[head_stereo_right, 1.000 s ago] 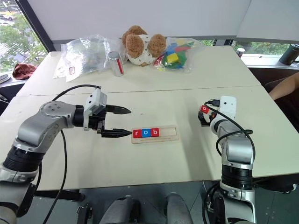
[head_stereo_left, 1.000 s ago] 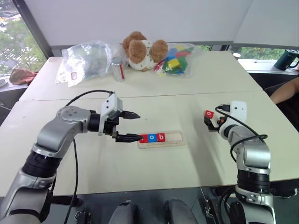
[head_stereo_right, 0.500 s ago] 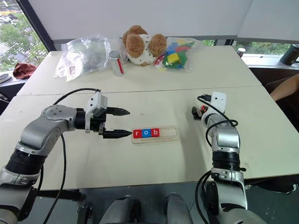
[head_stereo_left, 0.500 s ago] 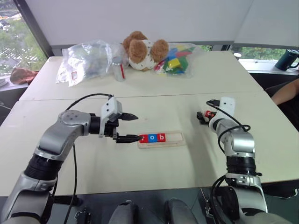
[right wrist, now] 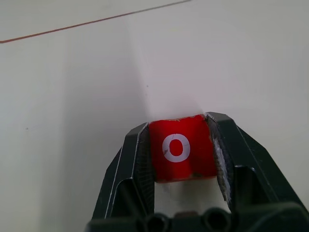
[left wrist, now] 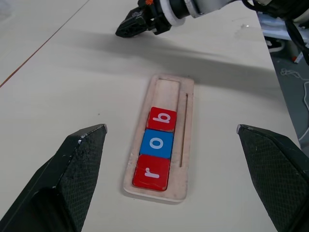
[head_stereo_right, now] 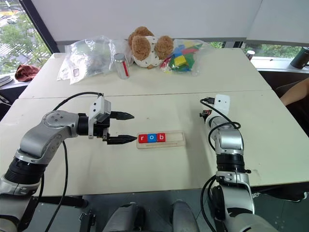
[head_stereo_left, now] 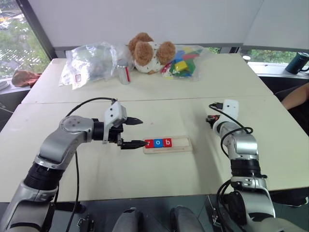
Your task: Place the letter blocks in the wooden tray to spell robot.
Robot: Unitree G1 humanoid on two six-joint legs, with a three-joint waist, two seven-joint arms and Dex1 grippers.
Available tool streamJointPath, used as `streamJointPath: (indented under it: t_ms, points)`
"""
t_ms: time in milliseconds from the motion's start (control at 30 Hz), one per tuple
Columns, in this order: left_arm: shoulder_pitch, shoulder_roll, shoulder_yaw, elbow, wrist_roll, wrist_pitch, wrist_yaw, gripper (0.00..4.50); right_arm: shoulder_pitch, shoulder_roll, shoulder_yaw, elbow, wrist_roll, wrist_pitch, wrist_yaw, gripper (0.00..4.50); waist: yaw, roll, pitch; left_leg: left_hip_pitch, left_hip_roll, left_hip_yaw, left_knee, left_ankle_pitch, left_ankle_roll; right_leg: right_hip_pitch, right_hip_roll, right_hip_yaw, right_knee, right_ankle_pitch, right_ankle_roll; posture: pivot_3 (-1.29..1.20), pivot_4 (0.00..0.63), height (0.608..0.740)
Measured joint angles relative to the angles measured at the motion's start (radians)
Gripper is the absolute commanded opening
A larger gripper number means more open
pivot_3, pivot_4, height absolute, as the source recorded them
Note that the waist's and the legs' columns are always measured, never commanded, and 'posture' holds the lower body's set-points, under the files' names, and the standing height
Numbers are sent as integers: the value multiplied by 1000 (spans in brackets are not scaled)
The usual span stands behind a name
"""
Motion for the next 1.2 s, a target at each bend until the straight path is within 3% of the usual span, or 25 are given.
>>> streamJointPath:
  t_ms: [167, 267, 500, 533, 667, 767, 833, 967, 1067, 1200]
  points:
    - [-6, 10, -5, 7, 1, -2, -35, 4500, 153, 20, 4, -403, 33, 244, -4, 1220, -1, 0, 0, -1, 0, -1, 0, -2, 3, -1, 1, 0, 3, 0, 0, 0, 150, 740]
    - [-7, 10, -11, 13, 2, -4, -53, 4500, 258, 101, 1, -590, 32, 410, -43, 1220, 0, 0, 0, -1, 0, -1, 1, -2, 3, -1, 1, 0, 0, 0, 0, 0, 150, 740]
    - [-8, -16, -23, 25, 4, -6, -62, 4500, 306, 300, -12, -726, 15, 551, -130, 1220, -2, 0, 0, 1, 0, 0, 0, -2, 3, 1, 2, 0, 0, 0, 0, 0, 150, 740]
    - [-8, -19, -24, 25, 5, -6, -64, 4500, 307, 311, -13, -730, 14, 552, -135, 2282, -3, 0, 0, 2, 0, 0, 0, -2, 3, 1, 2, 0, 1, 0, 0, 0, 150, 740]
    - [-8, -24, -29, 35, 15, -14, -70, 4500, 319, 325, -2, -731, 17, 535, -136, 4285, -1, 0, 0, 2, 0, 0, 0, -2, 3, 2, 2, 0, 0, 0, 0, 0, 150, 740]
    - [-8, -24, -28, 38, 17, -22, -74, 4500, 315, 300, 2, -723, 18, 537, -121, 4427, 3, -1, -1, 5, 0, 0, 1, -2, 4, 6, 2, -1, -1, 0, 0, 0, 150, 740]
    - [-8, -21, -26, 38, 16, -22, -78, 4500, 309, 208, 11, -702, 22, 536, -85, 4427, 4, -1, 0, 5, -2, 0, 1, -3, 5, 6, 1, -1, -2, 0, 0, 0, 150, 740]
    - [-3, 5, -7, 41, 5, -19, -88, 4500, 222, -144, 69, -622, 45, 398, 116, 4427, -5, 1, 1, 6, -2, 1, 0, -3, 6, 6, 1, 0, -2, 0, 0, 0, 150, 740]
    - [22, 21, -10, 24, -6, -13, -115, 4500, 118, -423, 90, -477, 182, 264, 465, 4427, -7, 0, 1, 6, 3, 1, -1, -4, 7, 6, 5, 0, -4, 0, 0, 0, 150, 740]
    - [39, 45, -10, 22, -4, -7, -129, 4500, 143, -589, 120, -329, 284, 62, 819, 4427, 3, 0, 1, 5, 5, -1, -2, -5, 9, 6, 9, 0, -5, 0, 0, 0, 150, 740]
